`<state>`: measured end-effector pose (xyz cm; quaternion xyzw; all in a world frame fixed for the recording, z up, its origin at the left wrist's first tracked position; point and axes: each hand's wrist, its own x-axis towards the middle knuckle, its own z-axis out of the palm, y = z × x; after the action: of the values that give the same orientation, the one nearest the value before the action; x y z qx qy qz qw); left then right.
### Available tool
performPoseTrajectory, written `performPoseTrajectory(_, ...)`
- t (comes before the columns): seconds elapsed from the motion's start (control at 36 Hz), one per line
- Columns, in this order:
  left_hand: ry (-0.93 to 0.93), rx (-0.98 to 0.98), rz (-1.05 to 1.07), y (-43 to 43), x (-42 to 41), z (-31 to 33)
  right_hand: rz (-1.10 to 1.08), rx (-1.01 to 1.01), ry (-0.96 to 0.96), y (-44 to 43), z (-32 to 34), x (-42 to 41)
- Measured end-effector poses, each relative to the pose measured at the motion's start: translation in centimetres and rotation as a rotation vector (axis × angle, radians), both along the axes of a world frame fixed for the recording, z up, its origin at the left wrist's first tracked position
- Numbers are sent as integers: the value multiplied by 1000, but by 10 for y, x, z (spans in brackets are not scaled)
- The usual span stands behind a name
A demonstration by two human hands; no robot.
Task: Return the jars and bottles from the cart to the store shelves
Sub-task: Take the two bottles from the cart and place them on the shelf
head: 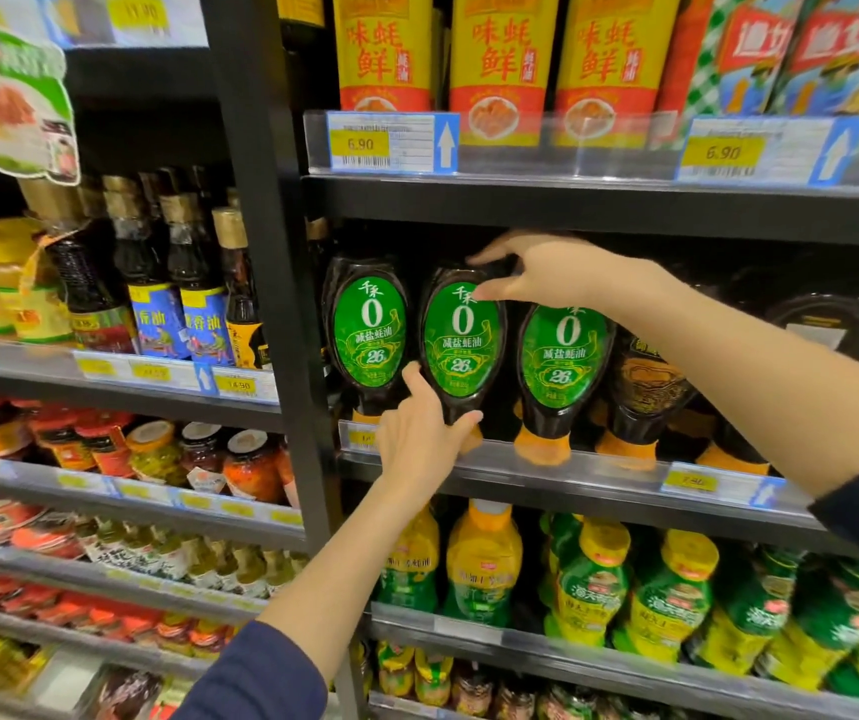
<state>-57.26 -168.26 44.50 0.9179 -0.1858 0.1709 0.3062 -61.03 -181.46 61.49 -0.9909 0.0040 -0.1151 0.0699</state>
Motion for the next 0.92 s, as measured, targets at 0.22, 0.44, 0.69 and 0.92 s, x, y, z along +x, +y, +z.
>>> performPoseTrajectory(0.22,-32,9,-33,2,4,-3,18,-24,-56,4,-4,-4)
performPoseTrajectory(0.44,25,-10,-4,0,0,1,23,30,-10,-1,-2,-1)
performPoseTrajectory(0.69,2,65,1,0,-2,1,36,-5,-46,-2,-7,0)
performPoseTrajectory(0.92,77,87,-183,19,-2,11,-66,-251,-53,9,-13,-15)
